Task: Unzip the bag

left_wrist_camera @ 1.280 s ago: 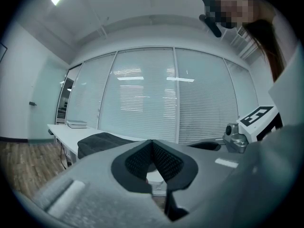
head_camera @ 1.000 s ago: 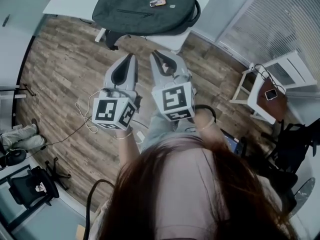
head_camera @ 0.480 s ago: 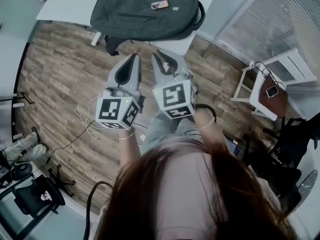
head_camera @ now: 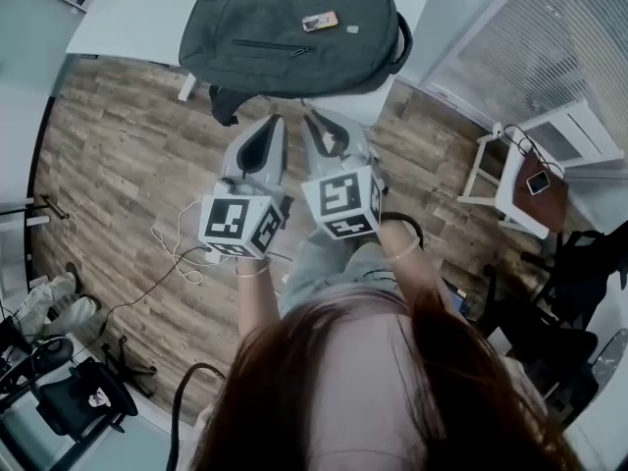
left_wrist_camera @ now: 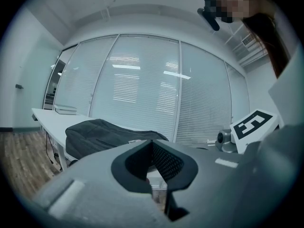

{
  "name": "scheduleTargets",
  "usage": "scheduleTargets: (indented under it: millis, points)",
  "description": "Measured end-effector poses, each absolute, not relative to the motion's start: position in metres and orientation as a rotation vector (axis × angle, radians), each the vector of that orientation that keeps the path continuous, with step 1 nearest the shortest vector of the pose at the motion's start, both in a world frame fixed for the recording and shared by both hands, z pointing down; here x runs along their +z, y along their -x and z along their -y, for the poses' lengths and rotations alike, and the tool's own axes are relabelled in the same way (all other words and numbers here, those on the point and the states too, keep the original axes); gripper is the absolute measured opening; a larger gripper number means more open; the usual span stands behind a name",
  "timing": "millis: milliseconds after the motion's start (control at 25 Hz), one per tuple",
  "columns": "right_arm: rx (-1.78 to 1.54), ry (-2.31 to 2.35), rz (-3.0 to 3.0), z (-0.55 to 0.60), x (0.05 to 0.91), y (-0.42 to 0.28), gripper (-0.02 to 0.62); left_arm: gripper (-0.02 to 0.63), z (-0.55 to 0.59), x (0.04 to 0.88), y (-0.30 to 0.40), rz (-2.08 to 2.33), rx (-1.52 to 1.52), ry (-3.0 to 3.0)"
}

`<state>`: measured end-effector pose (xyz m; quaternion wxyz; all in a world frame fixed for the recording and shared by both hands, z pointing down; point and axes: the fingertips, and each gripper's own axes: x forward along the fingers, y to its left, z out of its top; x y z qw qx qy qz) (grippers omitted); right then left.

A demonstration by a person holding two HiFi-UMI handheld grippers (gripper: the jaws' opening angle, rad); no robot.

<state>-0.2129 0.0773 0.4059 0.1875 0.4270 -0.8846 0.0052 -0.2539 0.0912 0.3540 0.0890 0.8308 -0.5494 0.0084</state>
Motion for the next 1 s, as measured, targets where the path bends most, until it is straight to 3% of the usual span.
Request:
scheduleTargets:
  millis: [1000]
  points:
    - [0.221,-1.305,2.384,-0.033,0.479,0.234,0.049,0.009,-0.01,0.419,0.27,1.492,0.13,-2.455]
